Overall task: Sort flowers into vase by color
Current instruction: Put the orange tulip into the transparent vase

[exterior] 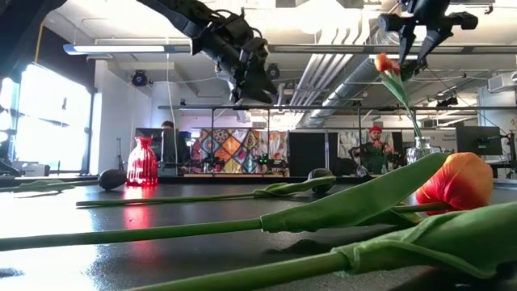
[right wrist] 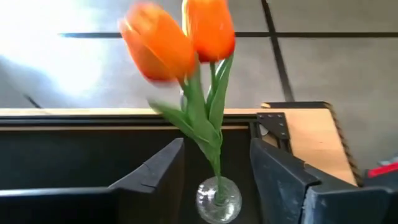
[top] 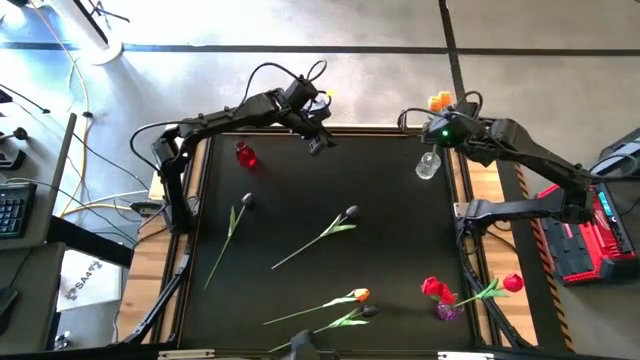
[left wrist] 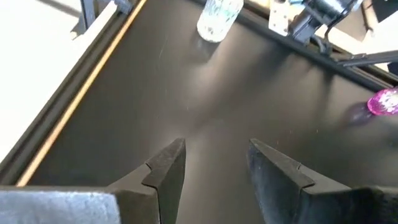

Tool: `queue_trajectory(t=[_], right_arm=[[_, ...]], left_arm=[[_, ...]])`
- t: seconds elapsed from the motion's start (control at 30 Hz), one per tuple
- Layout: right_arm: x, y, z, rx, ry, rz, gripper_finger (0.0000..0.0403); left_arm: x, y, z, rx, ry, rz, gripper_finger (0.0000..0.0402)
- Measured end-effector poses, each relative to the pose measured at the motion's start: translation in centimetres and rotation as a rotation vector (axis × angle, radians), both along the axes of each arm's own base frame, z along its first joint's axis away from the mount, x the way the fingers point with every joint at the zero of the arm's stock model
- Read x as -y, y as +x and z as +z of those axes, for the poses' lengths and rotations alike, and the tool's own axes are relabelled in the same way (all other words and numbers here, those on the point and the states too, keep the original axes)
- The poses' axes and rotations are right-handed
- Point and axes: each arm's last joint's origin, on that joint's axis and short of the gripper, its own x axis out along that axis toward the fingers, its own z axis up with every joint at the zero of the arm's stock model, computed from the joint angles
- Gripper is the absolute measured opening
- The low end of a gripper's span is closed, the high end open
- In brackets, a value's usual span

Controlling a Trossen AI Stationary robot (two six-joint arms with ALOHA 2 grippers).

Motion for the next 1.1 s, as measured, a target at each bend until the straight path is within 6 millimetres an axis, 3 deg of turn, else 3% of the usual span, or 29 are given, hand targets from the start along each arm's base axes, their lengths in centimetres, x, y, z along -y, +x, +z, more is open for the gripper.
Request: queue_trajectory(t=[0.13, 0.27, 0.4, 0.57, 0.83, 1.1], right_arm=[[-0.4, -0.1, 1.8, 0.07, 0.0, 0.046, 0.0178], [-1.3, -0.2, 3.9, 0.132, -0.012, 0.129, 0.0175], [-2.2, -0.1, 5.2, 0.188, 0.004, 0.223, 0.0169], [-2.9, 0.5, 5.4, 0.212, 0.058, 0.363, 0.0167], [-3.6, 0.9, 5.4, 0.171, 0.057, 0.472, 0.0167], [-4.6, 1.7, 5.7, 0.188, 0.052, 0.625, 0.0167]], left_arm=[[0.7, -0.2, -0.5, -0.063, -0.047, -0.012, 0.0158], [3.1, 0.4, -1.4, -0.136, -0.116, -0.031, 0.0158], [6.6, 1.1, -3.7, -0.231, -0.176, -0.04, 0.0158], [11.4, 2.3, -5.7, -0.266, -0.168, -0.131, 0.0158], [18.5, 3.7, -6.1, -0.279, -0.053, -0.191, 0.0158], [25.7, 3.5, -6.5, -0.307, -0.053, -0.169, 0.0158]])
